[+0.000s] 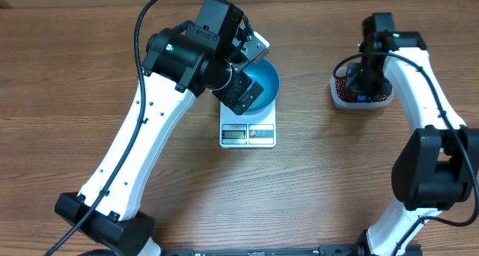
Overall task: Scoop item into bowl and weigh 150g on scale
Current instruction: 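Lower the blue scoop into the bean container with the right gripper, then drag the blue scoop through the beans and lift it with the right gripper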
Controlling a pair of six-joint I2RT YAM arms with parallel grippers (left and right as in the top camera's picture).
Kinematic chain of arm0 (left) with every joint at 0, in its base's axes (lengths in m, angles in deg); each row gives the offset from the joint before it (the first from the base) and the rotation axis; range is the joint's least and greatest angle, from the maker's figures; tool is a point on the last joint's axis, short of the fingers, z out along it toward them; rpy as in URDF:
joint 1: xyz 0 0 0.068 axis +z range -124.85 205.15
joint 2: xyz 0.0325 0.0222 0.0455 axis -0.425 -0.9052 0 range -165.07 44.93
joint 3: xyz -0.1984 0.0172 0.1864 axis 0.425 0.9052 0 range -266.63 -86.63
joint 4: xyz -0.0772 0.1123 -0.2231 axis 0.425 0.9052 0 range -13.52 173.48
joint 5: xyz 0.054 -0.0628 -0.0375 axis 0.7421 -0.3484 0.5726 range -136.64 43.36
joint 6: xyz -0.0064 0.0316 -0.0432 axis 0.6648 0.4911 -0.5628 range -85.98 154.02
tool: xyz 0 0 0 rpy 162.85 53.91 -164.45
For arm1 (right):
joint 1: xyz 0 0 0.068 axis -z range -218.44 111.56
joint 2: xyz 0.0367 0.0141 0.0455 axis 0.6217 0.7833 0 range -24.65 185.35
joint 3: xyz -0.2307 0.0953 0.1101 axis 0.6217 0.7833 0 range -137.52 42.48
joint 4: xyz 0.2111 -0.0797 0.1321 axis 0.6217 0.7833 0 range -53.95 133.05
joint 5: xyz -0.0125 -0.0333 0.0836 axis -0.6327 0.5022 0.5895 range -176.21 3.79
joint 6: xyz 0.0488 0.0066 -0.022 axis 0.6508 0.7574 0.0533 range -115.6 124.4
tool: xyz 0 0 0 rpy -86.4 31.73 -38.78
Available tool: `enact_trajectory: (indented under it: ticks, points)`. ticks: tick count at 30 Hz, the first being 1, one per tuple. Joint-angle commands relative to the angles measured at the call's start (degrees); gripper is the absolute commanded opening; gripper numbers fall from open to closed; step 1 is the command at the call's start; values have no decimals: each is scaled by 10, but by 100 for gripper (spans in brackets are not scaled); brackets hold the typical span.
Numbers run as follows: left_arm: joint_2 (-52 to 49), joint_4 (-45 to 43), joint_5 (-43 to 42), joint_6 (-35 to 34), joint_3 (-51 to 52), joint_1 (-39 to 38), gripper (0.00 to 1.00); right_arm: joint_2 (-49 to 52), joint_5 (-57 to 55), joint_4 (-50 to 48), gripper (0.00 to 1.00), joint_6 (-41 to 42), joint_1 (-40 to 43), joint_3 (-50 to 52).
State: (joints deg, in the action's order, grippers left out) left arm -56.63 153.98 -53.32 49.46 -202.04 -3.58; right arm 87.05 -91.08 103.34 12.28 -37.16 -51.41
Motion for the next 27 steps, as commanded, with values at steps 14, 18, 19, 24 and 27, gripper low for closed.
enact_trajectory:
  ticks: [14, 18, 19, 24, 27]
  points:
    - [4, -2, -9, 8, 2, 3, 100, -35, 70, 2, 4, -24, 28, -4]
    - [4, -2, -9, 8, 2, 3, 100, -37, 109, 2, 4, -35, 33, -4]
    - [4, -1, -9, 8, 2, 3, 100, -37, 116, 1, 4, -35, 34, -4]
    - [4, 1, -9, 9, 2, 3, 100, -37, 141, 2, 4, -35, 41, -4]
    - [4, 1, -9, 9, 2, 3, 100, -37, 144, 8, 4, -35, 41, -4]
